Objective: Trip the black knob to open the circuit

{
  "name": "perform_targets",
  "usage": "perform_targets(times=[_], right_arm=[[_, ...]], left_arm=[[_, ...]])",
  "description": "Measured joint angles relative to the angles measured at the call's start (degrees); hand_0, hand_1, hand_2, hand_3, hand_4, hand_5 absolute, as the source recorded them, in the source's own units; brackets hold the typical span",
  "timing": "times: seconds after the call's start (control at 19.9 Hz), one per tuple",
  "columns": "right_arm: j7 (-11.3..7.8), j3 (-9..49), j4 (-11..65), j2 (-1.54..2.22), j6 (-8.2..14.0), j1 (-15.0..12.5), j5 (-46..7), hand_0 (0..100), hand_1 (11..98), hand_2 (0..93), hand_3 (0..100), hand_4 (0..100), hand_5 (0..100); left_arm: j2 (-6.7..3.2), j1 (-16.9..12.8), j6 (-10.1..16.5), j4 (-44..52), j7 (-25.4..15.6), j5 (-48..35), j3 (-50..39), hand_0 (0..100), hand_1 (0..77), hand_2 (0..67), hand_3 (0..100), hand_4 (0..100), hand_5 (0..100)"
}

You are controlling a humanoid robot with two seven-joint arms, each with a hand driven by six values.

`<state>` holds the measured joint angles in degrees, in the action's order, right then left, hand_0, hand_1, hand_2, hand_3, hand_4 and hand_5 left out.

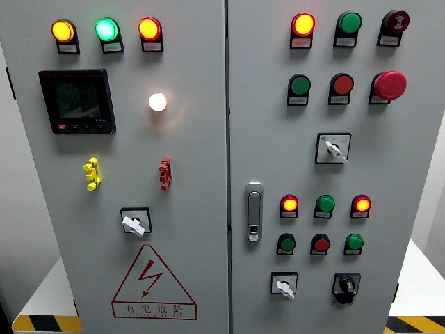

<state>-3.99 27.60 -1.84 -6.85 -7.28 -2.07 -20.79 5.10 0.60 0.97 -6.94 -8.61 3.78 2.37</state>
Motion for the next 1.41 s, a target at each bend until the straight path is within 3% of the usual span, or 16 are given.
perform_targets(times=[0.25,0.35,0.5,0.7,0.85,0.95,1.11,1.21,1.41], right_arm=[[2.78,15.34,0.17,-0.09,-1.03,0.06,-15.54,83,35.1,0.0,13,6,18],[3.87,18.63,-0.46,-0.1,-2.04,0.21,-19.03,83,35.1,0.0,13,6,18],[4.21,16.3,-1.33,-0.06,-2.53,1.44,-18.84,83,35.0,0.0,13,6,18],[4.03,15.57,-3.13,0.03,-3.29,3.56,-13.86,83,35.0,0.0,13,6,18],[4.1,20.12,-3.1,0.26,-4.05,4.32,-14.77,83,35.4,0.0,14,6,18],[4.34,27.42,-2.97,-0.04,-4.27,4.67,-22.2,82,36.3,0.0,15,7,18],[4.45,42.58,-1.67,-0.25,-4.7,4.89,-40.16,81,37.1,0.2,15,7,19],[4.47,51.58,0.96,-0.31,-6.64,5.04,-50.74,81,37.5,0.3,15,7,20],[4.25,61.88,7.02,-0.35,-8.96,6.05,-62.08,81,38.3,0.4,17,9,21]], left_arm=[[0.0,0.02,0.0,0.0,0.0,0.0,0.0,0,3.0,13.0,21,7,1],[0.0,0.02,0.0,0.0,0.0,0.0,0.0,0,3.0,13.0,21,7,1],[0.0,0.01,0.0,0.0,0.0,0.0,0.0,0,3.0,13.0,21,7,1],[0.0,-0.02,0.0,0.0,0.0,0.0,0.0,0,3.0,13.0,21,7,1],[0.0,0.0,0.0,0.0,0.0,0.0,0.0,0,2.9,13.0,21,7,1],[0.0,0.01,0.0,0.0,0.0,0.0,0.0,0,2.9,13.0,21,7,1],[0.0,-0.01,0.0,0.0,0.0,0.0,0.0,0,2.9,13.0,21,7,1],[0.0,-0.03,0.0,0.0,0.0,0.0,0.0,0,2.9,13.0,21,7,1],[0.0,-0.07,0.0,0.0,0.0,0.0,0.0,0,3.0,13.0,21,7,1]])
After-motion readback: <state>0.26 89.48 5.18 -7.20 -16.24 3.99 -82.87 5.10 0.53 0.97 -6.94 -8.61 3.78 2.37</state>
